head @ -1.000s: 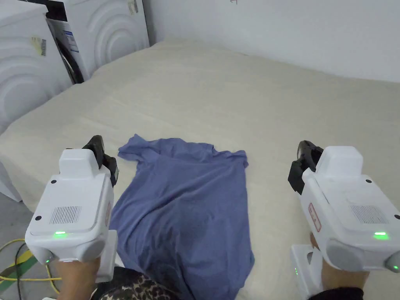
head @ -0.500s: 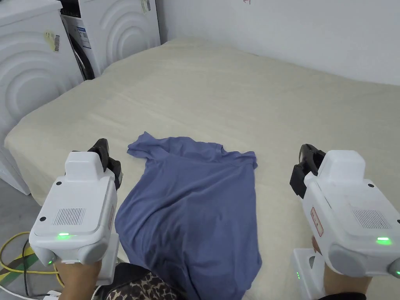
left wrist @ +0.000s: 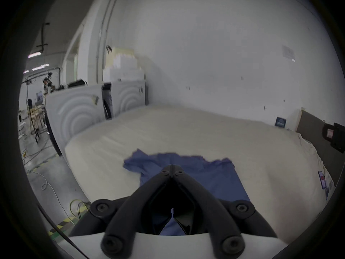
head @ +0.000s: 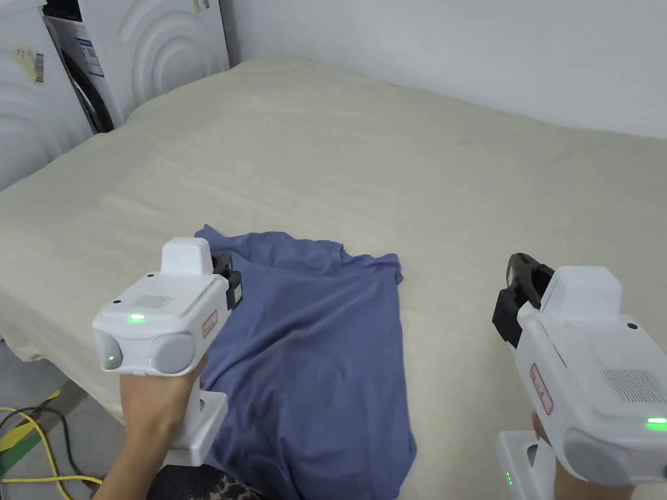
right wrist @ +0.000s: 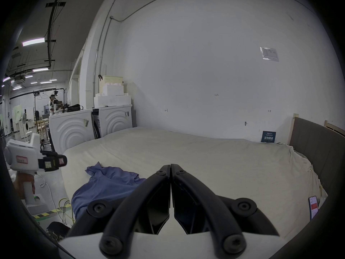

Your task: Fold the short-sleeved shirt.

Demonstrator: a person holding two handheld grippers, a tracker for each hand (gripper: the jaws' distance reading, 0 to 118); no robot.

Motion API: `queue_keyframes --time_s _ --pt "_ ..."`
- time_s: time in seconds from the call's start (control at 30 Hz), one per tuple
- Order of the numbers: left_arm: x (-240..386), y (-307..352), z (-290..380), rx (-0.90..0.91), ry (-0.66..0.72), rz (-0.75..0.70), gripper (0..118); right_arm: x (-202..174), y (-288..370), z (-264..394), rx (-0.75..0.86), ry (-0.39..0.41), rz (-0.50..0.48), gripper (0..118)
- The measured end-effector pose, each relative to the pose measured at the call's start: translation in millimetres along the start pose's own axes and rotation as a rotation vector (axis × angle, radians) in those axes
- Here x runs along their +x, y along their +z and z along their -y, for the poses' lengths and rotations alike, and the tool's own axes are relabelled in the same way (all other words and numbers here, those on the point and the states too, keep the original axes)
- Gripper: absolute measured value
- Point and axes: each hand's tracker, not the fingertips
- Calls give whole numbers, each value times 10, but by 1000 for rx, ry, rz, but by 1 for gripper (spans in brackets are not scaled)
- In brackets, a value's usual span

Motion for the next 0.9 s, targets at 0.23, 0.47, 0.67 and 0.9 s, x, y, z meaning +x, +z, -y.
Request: queue_keyframes --time_s 0.23,0.47,0.67,0.9 --pt "150 -731 123 -295 23 -30 56 143 -156 111 -44 13 37 0" --pt "282 -1193 417 -502 6 -28 109 264 -225 182 -69 16 79 0" --pt "425 -1381 629 -601 -62 5 106 389 -237 284 -96 8 106 0" --pt "525 -1449 650 -635 -100 72 21 509 -181 344 -106 -4 123 0"
